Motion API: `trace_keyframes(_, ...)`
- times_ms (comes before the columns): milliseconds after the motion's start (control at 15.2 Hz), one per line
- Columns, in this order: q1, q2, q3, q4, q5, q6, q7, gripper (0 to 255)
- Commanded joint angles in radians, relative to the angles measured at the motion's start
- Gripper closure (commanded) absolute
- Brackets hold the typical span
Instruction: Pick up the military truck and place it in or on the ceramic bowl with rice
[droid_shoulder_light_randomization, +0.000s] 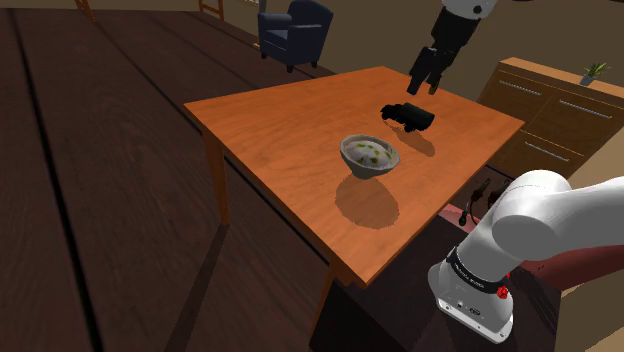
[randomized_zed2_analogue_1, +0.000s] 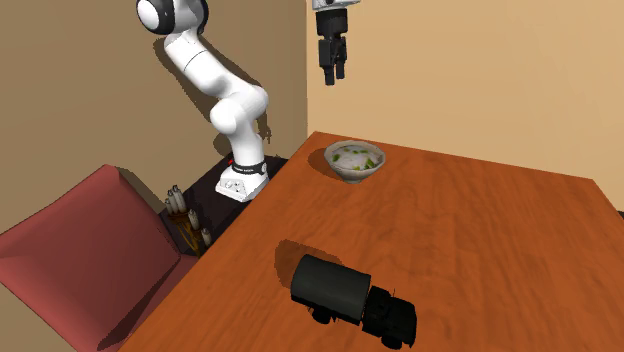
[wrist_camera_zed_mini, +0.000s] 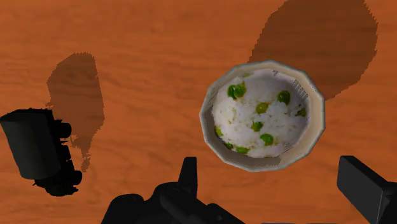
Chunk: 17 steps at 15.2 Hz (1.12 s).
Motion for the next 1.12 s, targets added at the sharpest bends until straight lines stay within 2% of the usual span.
trace_keyframes(0,0.0,0.0,0.0,0.0,0.0,0.0,0.0,0)
trace_keyframes(594,-0.046,0.173,-0.173,-0.01,-0.083,0.192,-0.154,0)
trace_keyframes(1056,-0.063,0.367,-0.305,0.051,-0.099,0.333,-0.279,0)
